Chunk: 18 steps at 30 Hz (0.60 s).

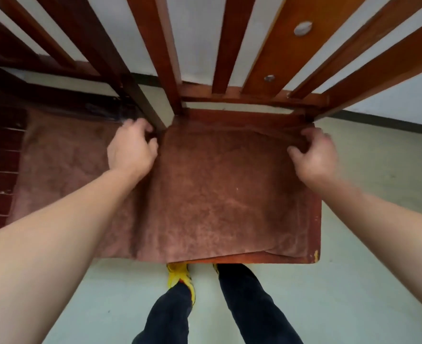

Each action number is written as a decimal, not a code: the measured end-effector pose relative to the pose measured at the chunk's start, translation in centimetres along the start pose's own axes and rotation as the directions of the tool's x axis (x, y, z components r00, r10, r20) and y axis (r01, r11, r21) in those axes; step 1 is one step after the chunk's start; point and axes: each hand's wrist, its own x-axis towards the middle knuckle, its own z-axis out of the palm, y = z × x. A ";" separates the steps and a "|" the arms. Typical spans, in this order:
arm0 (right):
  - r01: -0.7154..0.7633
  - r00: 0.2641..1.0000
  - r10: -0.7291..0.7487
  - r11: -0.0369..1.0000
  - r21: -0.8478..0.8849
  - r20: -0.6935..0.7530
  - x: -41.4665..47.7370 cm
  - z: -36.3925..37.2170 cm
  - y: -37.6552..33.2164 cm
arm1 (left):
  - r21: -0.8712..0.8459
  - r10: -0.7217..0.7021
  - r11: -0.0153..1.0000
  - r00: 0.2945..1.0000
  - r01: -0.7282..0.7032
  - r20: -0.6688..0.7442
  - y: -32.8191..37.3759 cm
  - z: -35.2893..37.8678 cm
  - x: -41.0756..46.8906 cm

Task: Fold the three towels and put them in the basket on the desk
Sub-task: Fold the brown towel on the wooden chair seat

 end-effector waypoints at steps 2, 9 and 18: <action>0.093 0.994 -0.091 0.995 -0.021 0.067 -2.8 0.8 -3.4 | 0.052 -0.114 0.992 0.993 0.114 0.005 -3.5 -2.7 -0.7; 0.454 0.821 -0.403 0.890 -0.033 0.404 -9.8 7.4 -16.7 | 0.016 -0.427 0.903 0.902 0.429 -0.070 -17.2 -8.7 1.7; 0.650 0.698 -0.484 0.737 -0.183 0.529 -13.4 19.5 -32.0 | -0.226 -0.434 0.868 0.897 0.442 0.089 -27.4 -8.9 9.2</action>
